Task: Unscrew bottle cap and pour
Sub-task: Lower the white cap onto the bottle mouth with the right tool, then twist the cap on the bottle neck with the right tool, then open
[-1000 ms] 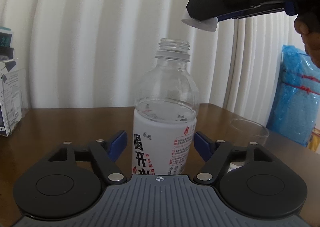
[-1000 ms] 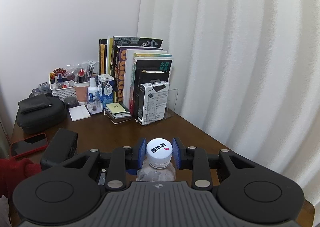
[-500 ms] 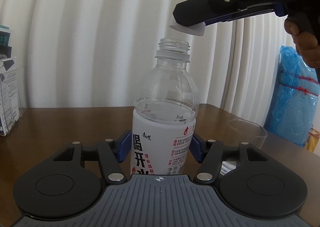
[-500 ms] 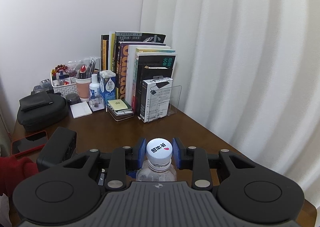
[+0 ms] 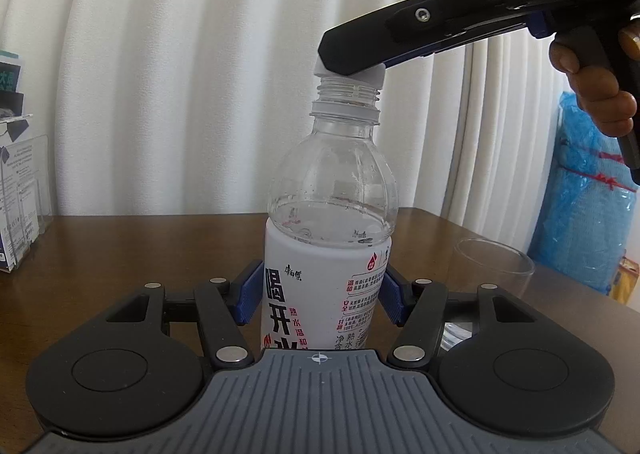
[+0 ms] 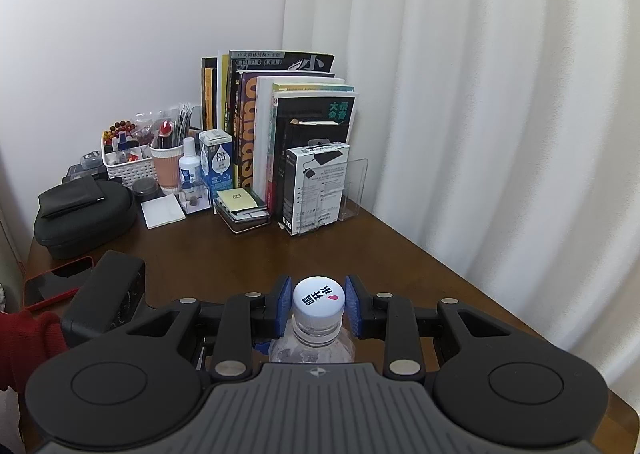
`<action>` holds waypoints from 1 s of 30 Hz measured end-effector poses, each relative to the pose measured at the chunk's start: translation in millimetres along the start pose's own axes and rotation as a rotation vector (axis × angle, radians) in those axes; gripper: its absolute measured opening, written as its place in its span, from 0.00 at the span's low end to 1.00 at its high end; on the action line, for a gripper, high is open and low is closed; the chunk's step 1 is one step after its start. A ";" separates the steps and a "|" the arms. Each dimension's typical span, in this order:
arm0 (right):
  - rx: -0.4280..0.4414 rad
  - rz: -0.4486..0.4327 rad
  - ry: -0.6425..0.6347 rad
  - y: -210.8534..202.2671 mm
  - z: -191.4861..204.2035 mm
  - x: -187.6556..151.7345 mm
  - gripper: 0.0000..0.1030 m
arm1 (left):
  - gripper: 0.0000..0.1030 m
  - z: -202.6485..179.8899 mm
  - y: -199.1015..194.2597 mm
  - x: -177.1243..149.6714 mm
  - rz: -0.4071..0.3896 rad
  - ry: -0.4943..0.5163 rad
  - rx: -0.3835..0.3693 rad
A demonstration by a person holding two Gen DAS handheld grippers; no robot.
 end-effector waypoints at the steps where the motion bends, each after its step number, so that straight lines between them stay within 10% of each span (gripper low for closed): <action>1: 0.000 0.004 0.001 0.8 -0.6 -0.2 0.31 | 0.58 0.7 -0.1 -0.5 0.000 0.001 -0.002; 30: -0.009 -0.015 -0.007 -0.3 -0.6 -10.8 0.32 | 0.59 10.3 -1.1 -1.4 -0.001 -0.002 -0.015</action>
Point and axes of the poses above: each gripper's, at about its wrist camera, not at the fingertips, and y roughly the way its jaws point, z to its left, x to its top, the point moved 6 cm from there along y, roughly the way its jaws point, and after that the axes turned 7 degrees about x, right-handed, at the moved point
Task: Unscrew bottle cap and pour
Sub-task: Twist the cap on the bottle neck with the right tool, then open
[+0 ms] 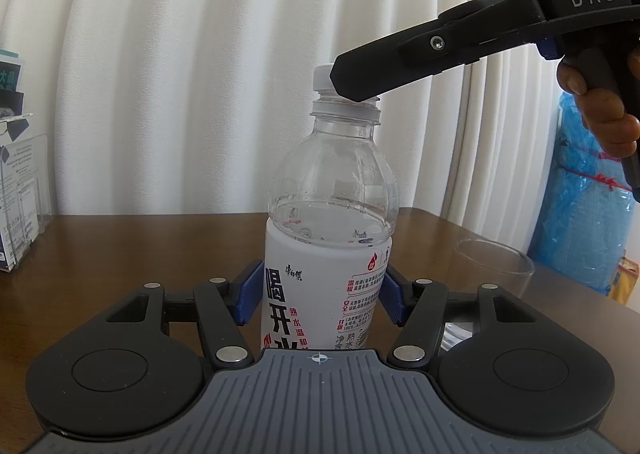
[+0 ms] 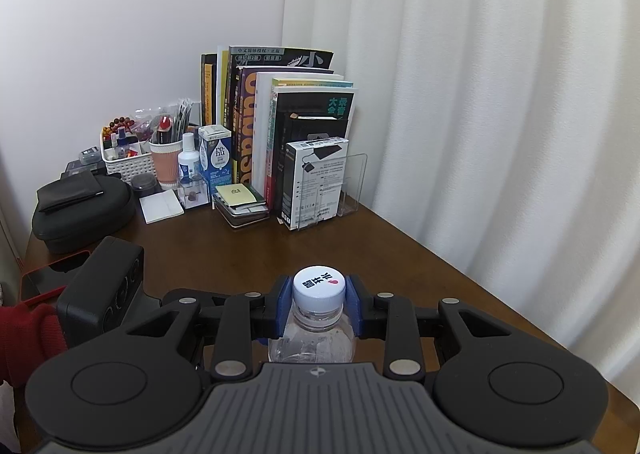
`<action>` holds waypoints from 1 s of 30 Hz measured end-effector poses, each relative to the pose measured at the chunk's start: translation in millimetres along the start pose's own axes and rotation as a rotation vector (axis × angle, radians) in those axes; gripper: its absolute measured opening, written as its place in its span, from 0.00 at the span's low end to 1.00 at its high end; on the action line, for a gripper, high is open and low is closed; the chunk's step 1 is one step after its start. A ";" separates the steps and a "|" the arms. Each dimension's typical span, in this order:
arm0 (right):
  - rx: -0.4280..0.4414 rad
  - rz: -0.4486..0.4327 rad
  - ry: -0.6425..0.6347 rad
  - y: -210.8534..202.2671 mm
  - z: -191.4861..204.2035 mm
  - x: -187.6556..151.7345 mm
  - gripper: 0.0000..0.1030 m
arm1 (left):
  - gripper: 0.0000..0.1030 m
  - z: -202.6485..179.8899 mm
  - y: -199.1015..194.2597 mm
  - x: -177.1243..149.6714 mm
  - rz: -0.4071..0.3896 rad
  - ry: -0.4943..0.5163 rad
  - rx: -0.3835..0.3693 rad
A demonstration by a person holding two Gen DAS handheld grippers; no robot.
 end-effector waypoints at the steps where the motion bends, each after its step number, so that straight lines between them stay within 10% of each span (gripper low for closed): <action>1: -0.002 0.000 -0.003 -0.1 0.3 0.0 0.32 | 0.59 0.9 0.0 0.0 0.000 0.000 -0.001; 30: -0.005 -0.014 -0.002 -9.7 10.4 -11.3 0.40 | 0.59 1.9 3.8 1.4 0.000 0.002 -0.003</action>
Point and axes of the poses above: each gripper's, at about its wrist camera, not at the fingertips, and y roughly the way its jaws point, z to its left, x to its top, the point moved 6 cm from there along y, roughly the way its jaws point, and after that the axes turned 7 degrees about x, right-handed, at the moved point
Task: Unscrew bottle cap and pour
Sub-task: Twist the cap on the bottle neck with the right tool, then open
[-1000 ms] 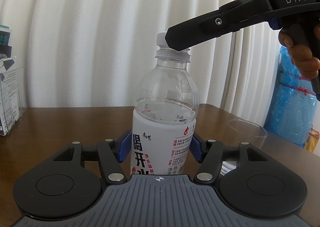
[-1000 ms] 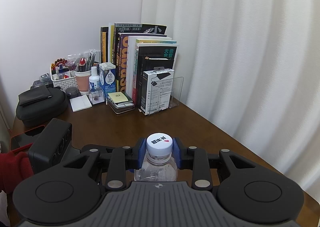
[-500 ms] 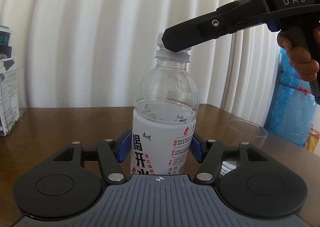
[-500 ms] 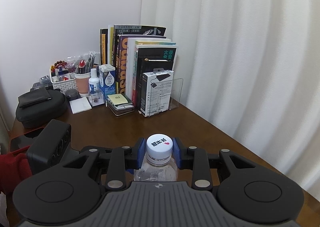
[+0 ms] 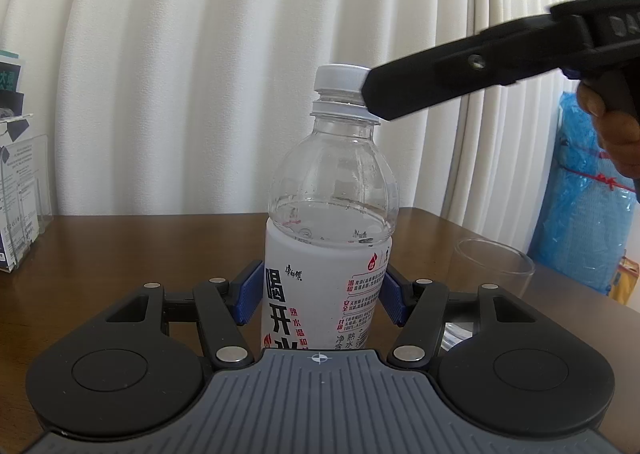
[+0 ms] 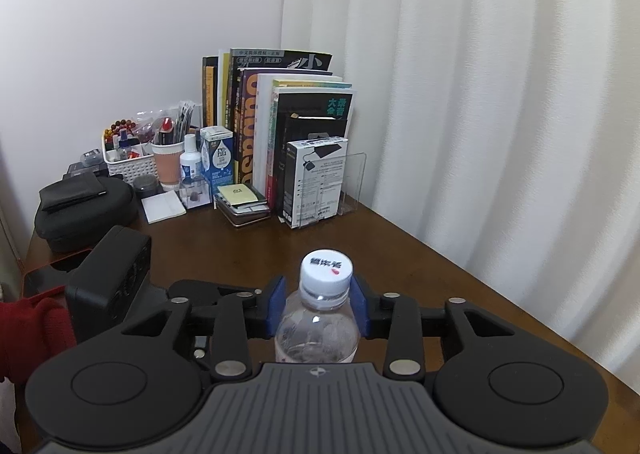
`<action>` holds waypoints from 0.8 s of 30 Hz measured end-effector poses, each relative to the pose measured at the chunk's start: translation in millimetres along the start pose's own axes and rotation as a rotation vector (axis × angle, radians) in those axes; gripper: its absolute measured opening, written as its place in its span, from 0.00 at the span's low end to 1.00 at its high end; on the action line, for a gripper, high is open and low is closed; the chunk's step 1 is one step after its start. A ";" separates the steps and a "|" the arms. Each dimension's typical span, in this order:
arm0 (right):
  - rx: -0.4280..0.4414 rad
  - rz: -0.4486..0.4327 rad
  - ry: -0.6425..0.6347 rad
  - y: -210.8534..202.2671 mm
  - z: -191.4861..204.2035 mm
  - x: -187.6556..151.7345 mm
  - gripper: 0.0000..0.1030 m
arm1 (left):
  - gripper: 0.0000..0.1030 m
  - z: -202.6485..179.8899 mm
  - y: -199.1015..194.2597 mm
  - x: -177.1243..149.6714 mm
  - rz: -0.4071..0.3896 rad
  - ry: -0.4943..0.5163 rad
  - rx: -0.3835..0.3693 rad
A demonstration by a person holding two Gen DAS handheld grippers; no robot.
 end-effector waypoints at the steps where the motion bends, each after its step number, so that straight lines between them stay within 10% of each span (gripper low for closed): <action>1: 0.000 0.002 -0.011 -1.8 3.0 -1.2 0.40 | 0.59 0.0 0.2 0.0 0.000 0.000 0.000; 24: -0.014 -0.022 -0.005 -3.1 11.8 -2.7 0.46 | 0.59 -1.9 -2.5 -0.5 0.000 0.008 0.010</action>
Point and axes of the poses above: each gripper's, at about its wrist camera, not at the fingertips, and y roughly the way its jaws point, z to its left, x to its top, the point moved 6 cm from there along y, roughly the way its jaws point, and after that the axes turned 7 degrees about x, right-handed, at the moved point
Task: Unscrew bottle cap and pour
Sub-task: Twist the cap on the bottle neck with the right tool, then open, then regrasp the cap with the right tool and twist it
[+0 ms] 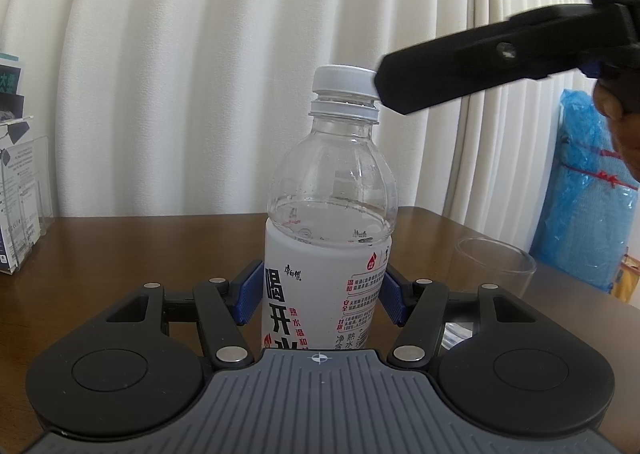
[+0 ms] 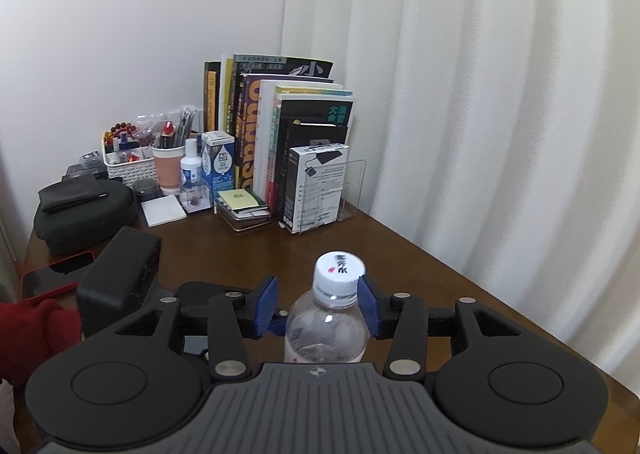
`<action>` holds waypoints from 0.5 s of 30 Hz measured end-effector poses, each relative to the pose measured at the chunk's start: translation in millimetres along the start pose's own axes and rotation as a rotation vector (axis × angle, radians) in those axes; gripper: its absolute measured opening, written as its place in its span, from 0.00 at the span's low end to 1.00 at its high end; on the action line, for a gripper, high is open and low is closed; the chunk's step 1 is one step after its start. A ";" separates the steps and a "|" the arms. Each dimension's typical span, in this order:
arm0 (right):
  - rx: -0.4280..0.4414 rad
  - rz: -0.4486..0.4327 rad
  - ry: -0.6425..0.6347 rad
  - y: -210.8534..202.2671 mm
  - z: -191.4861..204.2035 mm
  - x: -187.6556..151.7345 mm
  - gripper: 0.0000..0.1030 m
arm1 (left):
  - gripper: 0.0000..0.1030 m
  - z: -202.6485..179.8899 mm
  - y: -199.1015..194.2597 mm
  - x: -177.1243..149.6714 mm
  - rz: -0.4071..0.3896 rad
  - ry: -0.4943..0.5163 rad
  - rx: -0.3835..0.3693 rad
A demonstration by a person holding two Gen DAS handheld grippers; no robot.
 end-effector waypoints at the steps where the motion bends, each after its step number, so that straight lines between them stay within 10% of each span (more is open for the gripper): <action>1: -0.001 0.001 -0.004 -0.8 1.5 -0.3 0.46 | 0.59 0.0 -0.1 0.1 0.000 0.000 0.000; 15: -0.021 -0.022 0.032 14.4 -11.4 7.2 0.49 | 0.59 0.2 0.6 0.4 0.003 -0.003 -0.001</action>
Point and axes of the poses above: each gripper's, at about its wrist camera, not at the fingertips, and y roughly the way its jaws point, z to its left, x to its top, the point moved 6 cm from there along y, roughly the way its jaws point, and after that the axes turned 7 degrees about x, right-handed, at the moved point
